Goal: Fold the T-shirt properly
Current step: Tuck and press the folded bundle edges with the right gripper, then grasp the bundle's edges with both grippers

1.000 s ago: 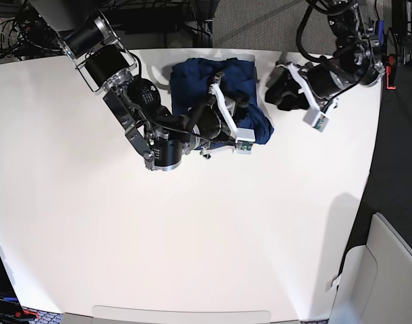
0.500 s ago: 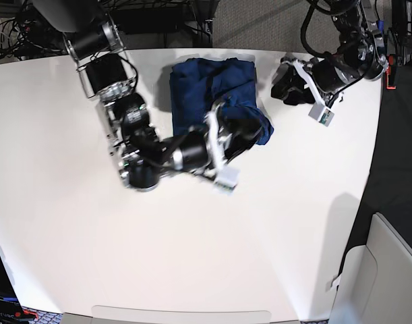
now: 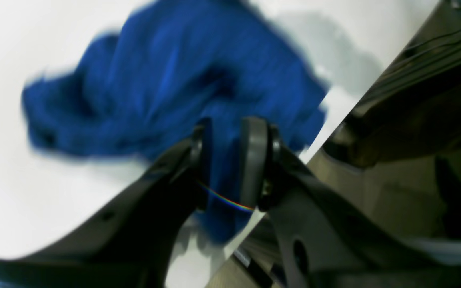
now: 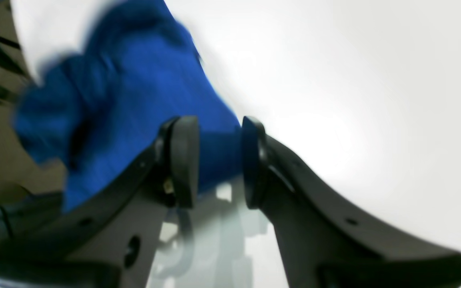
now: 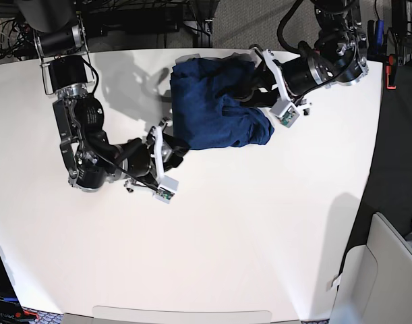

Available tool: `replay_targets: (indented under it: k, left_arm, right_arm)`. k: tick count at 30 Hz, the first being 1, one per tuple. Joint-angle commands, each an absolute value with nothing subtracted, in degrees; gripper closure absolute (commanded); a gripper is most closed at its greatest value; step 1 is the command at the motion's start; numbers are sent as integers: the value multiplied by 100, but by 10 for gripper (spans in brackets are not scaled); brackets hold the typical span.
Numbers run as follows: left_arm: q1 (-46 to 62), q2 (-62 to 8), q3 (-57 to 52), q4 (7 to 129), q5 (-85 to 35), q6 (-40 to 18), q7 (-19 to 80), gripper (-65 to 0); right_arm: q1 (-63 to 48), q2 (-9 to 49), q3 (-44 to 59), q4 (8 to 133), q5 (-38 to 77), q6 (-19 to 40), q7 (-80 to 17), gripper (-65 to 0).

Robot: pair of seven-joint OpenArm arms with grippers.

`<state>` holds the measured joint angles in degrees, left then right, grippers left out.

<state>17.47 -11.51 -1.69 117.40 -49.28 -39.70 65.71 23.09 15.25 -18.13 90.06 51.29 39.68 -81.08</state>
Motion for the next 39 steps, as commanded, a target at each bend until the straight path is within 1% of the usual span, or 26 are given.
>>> replay_targets:
  k: [1,4,6,8,11,18,22,25,30,34,36,39]
  left_arm:
    - [1745,-1209,-127,11846,-5015,-4000,6448,-116]
    - [1727,-1305,57,11846,-4813,-4000,6281,-154]
    - [1719,-1367,426,11846,-4479,-3626,6009,-178]
    - [1719,-1481,796,11846,-4136,-3512,5648,-193]
    - [1745,-1499,998,11846,-3741,-3477,5147,-196]
    - [1868,-1499,1007,11846,-3231,-3468,4505,-196]
    - [1877,-1481,1051,11837,-2800,-3468,4382,-195]
    - [1877,-1481,1314,11820,-2352,-3468,4374,-195]
    - [1868,-1481,1675,11811,-1692,-3468,4365,-155]
    - [1868,-1481,1640,11820,-1578,-3468,4365,-76]
    - [1868,-1499,1578,11829,-1578,-3468,4365,-52]
    - [2123,-1499,1218,11837,-1578,-3468,4374,-50]
  right_arm:
    - [2413,1525,-1789,9112,5279,4000,-8000,-165]
    - [2308,1534,-1780,9112,5279,4000,-8000,-165]
    - [2290,1534,-1780,9112,5279,4000,-8000,-165]
    - [2255,1525,-1780,9112,5279,4000,-8000,-165]
    - [2255,1499,-1780,9112,5288,4000,-8000,-165]
    - [2246,1490,-1763,9077,5279,4000,-8000,-165]
    - [2220,1481,-1578,9068,5279,4000,-8000,-165]
    - [2220,1464,-1516,9059,5279,4000,-8000,-165]
    - [2229,1411,-1516,9059,5279,4000,-8000,-165]
    - [2220,1411,-1516,9059,5279,4000,-8000,-165]
    - [2220,1429,-1516,9059,5279,4000,-8000,-165]
    - [2220,1437,-1516,9059,5279,4000,-8000,-165]
